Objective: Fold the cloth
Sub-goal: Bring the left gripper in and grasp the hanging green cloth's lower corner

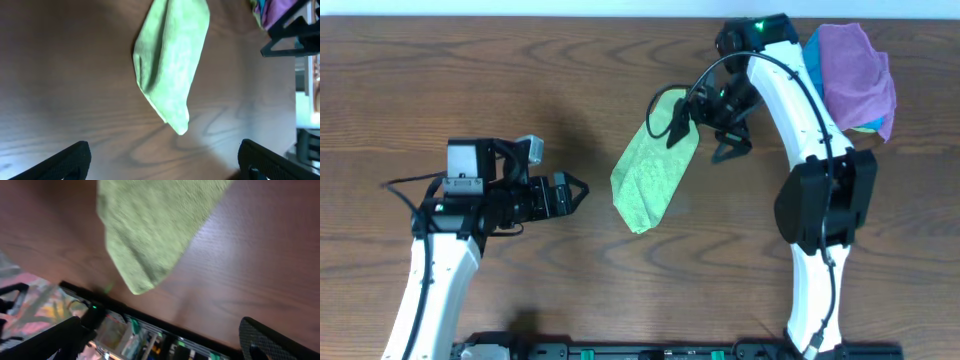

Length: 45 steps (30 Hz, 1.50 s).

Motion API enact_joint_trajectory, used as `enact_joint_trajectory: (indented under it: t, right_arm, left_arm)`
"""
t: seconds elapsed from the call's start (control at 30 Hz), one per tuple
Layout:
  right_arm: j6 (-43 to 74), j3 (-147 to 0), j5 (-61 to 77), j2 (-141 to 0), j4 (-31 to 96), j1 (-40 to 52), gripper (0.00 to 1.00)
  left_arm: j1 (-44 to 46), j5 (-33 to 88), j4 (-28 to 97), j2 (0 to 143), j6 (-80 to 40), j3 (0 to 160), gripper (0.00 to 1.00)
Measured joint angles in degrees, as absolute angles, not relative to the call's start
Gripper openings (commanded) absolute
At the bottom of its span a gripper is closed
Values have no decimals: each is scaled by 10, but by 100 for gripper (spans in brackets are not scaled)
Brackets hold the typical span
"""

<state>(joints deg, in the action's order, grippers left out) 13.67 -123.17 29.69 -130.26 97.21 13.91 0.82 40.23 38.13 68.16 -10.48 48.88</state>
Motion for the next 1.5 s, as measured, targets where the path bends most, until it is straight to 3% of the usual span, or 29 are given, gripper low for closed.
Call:
enact_joint_trajectory:
  t: [0.37,0.9,1.17,1.5]
  right_arm:
    - [86,-1029,249,-1107,954,39,99]
    - [54,-653,372,-1010,659,28,95]
    - [103,-607,421,-1010,493,64,92]
    - [196,-606,422,-1010,367,123,91]
  left_arm:
    - [57,355,427,689,-140,494,95]
    - [143,336,401,734,-202,509,95]
    - [147,370,331,734,-211,509,95]
    - [210,291,329,791,-251,509,95]
